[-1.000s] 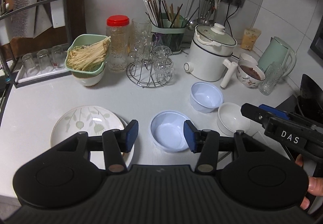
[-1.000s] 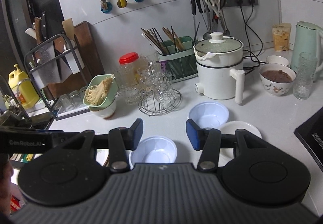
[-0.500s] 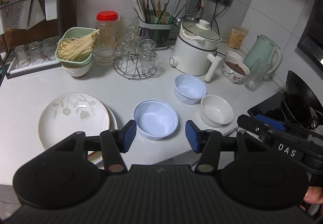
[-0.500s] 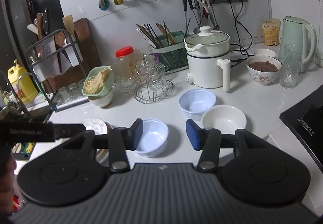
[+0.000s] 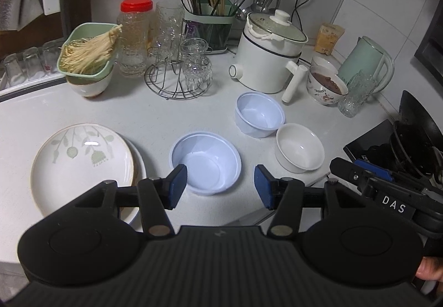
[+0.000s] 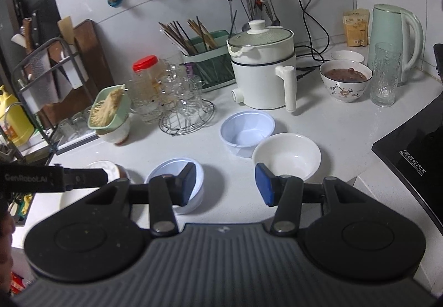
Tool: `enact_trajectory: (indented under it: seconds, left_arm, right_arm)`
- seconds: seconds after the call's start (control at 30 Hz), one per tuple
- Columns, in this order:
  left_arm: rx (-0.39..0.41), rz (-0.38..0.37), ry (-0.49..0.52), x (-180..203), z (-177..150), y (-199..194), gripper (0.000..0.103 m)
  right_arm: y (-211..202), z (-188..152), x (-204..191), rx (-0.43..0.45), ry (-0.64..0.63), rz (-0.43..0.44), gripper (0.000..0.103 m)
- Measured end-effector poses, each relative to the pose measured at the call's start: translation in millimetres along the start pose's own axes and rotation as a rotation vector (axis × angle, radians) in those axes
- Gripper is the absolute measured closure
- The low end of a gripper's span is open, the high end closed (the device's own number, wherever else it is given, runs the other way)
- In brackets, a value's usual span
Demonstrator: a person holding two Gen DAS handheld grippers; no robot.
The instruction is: Organize plates and bowls
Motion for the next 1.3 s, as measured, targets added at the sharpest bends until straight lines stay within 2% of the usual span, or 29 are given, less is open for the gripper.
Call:
enact_trajectory:
  seconds: [0.27,0.4,0.67,0.8,1.03,1.2,1.3]
  left_arm:
    - [-0.034,0.015,-0.006,5,28,44,0.043]
    - [-0.056,0.025,-0.051,2,45,66,0.043]
    - [-0.081,0.044,-0.106,-6,70,115,0.043]
    - [-0.111,0.018,-0.133,-2,79,144,0.043]
    - [-0.18,-0.065,-0.129,31,89,197,0.043]
    - [-0.224,-0.177,-0.117,60,96,228,0.045]
    - [-0.234,-0.192,-0.112,70,100,245,0.055]
  right_arm:
    - [33,13,24,-0.04,0.04,-0.013,0.052]
    - [52,21,35,-0.082,0.057,-0.014,0.052]
    - [97,42,50,-0.14,-0.01,-0.019,0.053]
    - [122,50,64,-0.158,0.01,-0.038,0.053]
    - [159,56,94,-0.224,0.059,-0.083,0.054]
    - [179,62,113,-0.238,0.067,-0.109,0.054]
    - [192,66,120,-0.236,0.075,-0.108,0.061]
Point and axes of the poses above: each gripper's, at about its wrist camera, not at the fingertips, and y roughly the way its jaws point, x to its right, z to its top, the point moved 9 cm from there along y, roughly the way its jaws point, and after that the axes turned 12 degrees about z, right-handed, at the moved point
